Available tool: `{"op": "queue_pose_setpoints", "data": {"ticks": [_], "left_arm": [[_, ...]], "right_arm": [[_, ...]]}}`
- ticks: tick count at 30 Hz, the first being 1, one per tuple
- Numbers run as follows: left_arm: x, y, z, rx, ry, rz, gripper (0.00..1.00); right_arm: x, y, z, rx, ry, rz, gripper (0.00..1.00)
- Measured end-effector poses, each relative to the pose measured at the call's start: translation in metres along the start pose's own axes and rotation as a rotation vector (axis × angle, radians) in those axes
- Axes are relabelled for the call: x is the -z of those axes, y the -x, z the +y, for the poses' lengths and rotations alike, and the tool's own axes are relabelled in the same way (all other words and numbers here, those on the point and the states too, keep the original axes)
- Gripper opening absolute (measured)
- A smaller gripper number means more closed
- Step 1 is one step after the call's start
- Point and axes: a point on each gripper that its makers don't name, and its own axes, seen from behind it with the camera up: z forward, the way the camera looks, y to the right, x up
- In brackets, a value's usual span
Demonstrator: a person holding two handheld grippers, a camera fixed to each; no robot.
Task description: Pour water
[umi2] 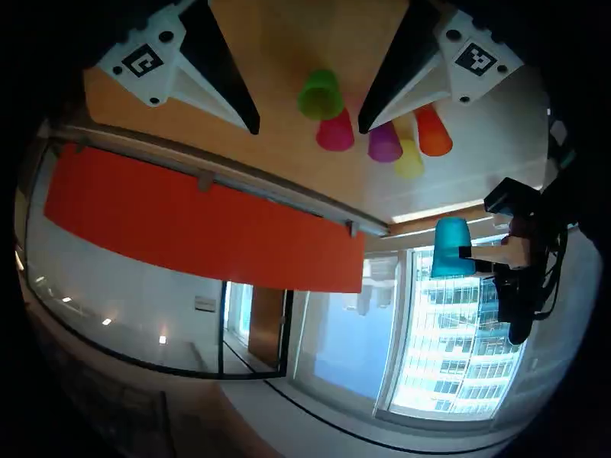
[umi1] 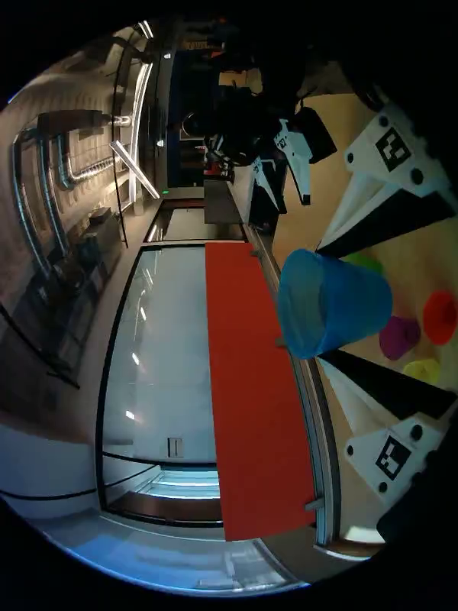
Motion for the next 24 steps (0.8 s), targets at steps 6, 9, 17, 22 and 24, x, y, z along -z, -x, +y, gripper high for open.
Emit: {"op": "queue_pose_setpoints", "data": {"ticks": [6, 9, 17, 22, 24], "left_arm": [[0.004, -0.006, -0.005, -0.001, -0.011, 0.01, 0.83], [0.006, -0.009, -0.008, -0.005, -0.016, 0.012, 0.83], [0.012, -0.011, -0.014, -0.014, -0.031, 0.012, 0.83], [0.015, -0.012, -0.015, -0.019, -0.036, 0.01, 0.83], [0.016, -0.012, -0.014, -0.02, -0.036, 0.009, 0.83]], "right_arm": [[-0.017, 0.023, -0.003, 0.001, -0.011, -0.037, 1.0], [-0.027, 0.036, -0.005, -0.001, -0.02, -0.059, 1.0], [-0.05, 0.061, -0.01, -0.013, -0.035, -0.107, 1.0], [-0.061, 0.073, -0.013, -0.019, -0.046, -0.134, 1.0], [-0.065, 0.078, -0.014, -0.023, -0.05, -0.145, 1.0]]}}
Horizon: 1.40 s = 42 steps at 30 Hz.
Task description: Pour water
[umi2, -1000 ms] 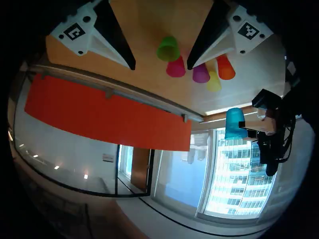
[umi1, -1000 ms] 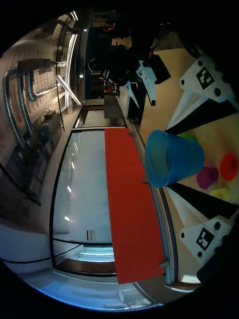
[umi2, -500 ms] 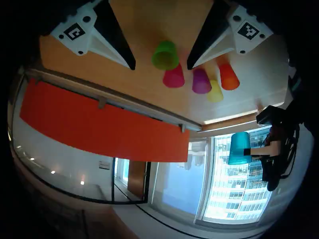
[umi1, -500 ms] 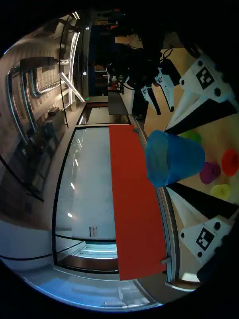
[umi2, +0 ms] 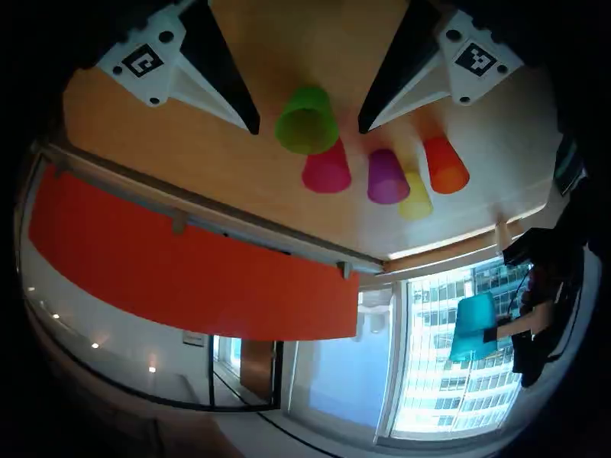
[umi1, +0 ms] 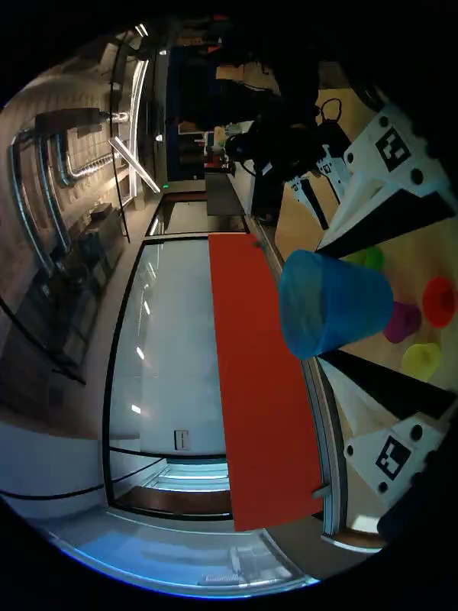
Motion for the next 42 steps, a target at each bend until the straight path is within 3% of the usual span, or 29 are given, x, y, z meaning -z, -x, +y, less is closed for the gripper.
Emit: {"op": "queue_pose_setpoints", "data": {"ticks": [21, 42], "left_arm": [[0.001, 0.006, -0.004, 0.002, -0.005, -0.012, 0.83], [0.004, 0.011, -0.007, 0.004, -0.007, -0.023, 0.83]], "right_arm": [[-0.046, 0.046, 0.001, -0.021, -0.031, -0.135, 1.0], [-0.089, 0.053, 0.003, -0.031, -0.023, -0.192, 1.0]]}}
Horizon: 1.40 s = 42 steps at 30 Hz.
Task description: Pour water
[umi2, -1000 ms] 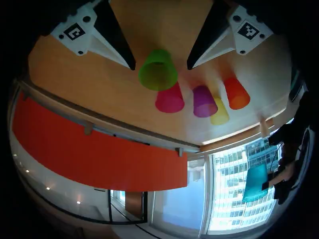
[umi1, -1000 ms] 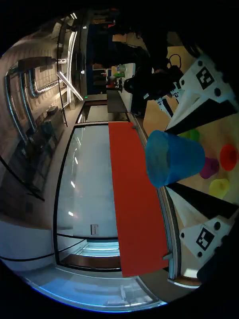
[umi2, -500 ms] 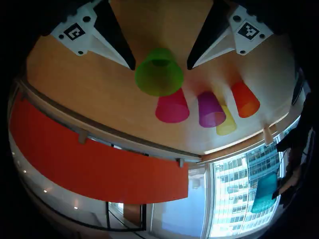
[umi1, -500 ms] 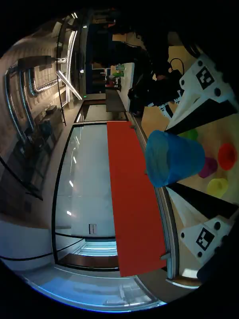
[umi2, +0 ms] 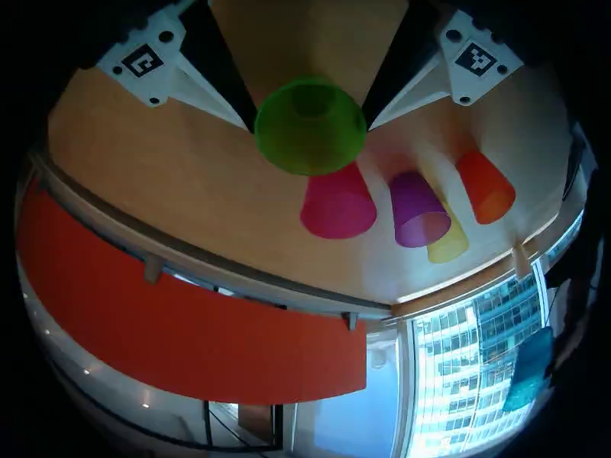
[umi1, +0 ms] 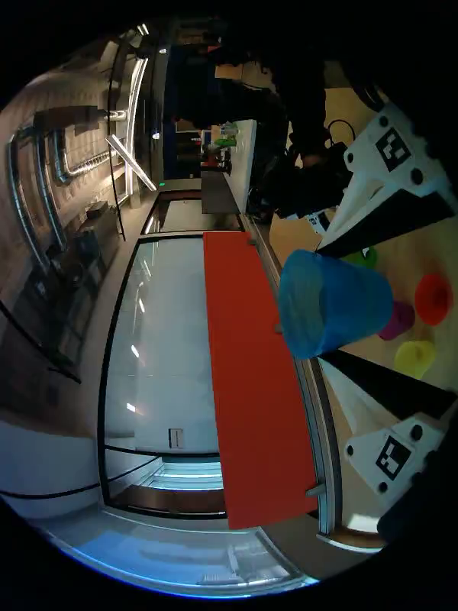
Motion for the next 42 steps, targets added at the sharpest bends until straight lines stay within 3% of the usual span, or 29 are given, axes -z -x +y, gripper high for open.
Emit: {"op": "queue_pose_setpoints", "data": {"ticks": [9, 17, 42], "left_arm": [[0.002, 0.003, -0.001, 0.005, -0.001, -0.007, 0.83], [0.003, 0.008, -0.001, 0.0, -0.003, -0.017, 0.83], [0.006, 0.018, 0.007, -0.009, 0.008, -0.031, 0.83]], "right_arm": [[-0.005, 0.001, -0.008, -0.004, -0.026, -0.004, 0.91], [0.007, -0.007, -0.006, 0.011, -0.01, 0.022, 0.91], [0.123, -0.074, -0.046, 0.1, -0.021, 0.229, 0.91]]}}
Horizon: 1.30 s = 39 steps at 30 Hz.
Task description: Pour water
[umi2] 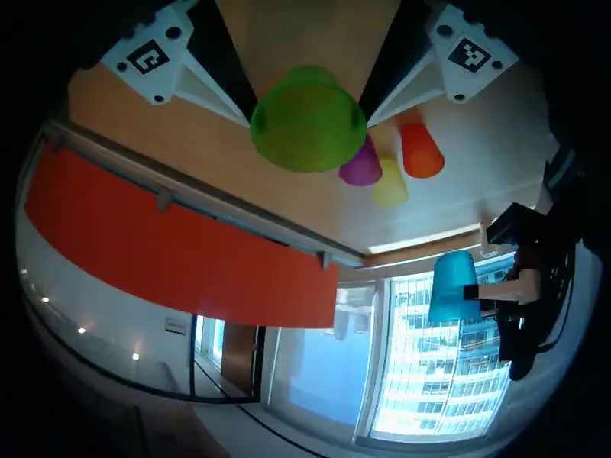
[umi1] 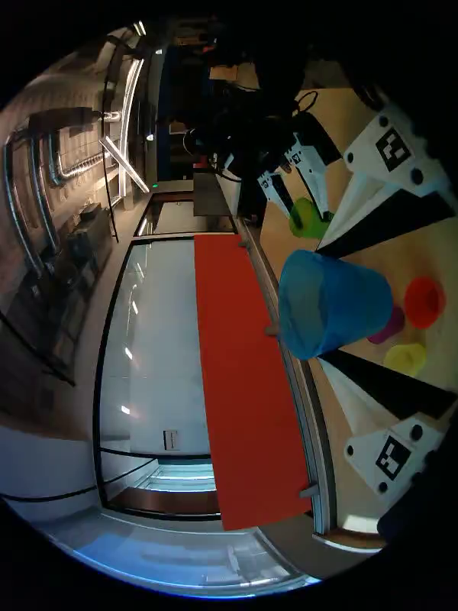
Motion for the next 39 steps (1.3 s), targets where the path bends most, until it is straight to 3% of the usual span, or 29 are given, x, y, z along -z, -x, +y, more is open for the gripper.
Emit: {"op": "queue_pose_setpoints", "data": {"ticks": [20, 39], "left_arm": [[0.002, 0.006, 0.009, -0.02, 0.017, -0.014, 0.83], [0.001, 0.007, 0.006, -0.016, 0.021, -0.003, 0.83]], "right_arm": [[0.042, -0.053, -0.015, -0.02, 0.004, 0.192, 0.91], [0.049, -0.07, -0.021, -0.034, -0.011, 0.252, 0.92]]}}
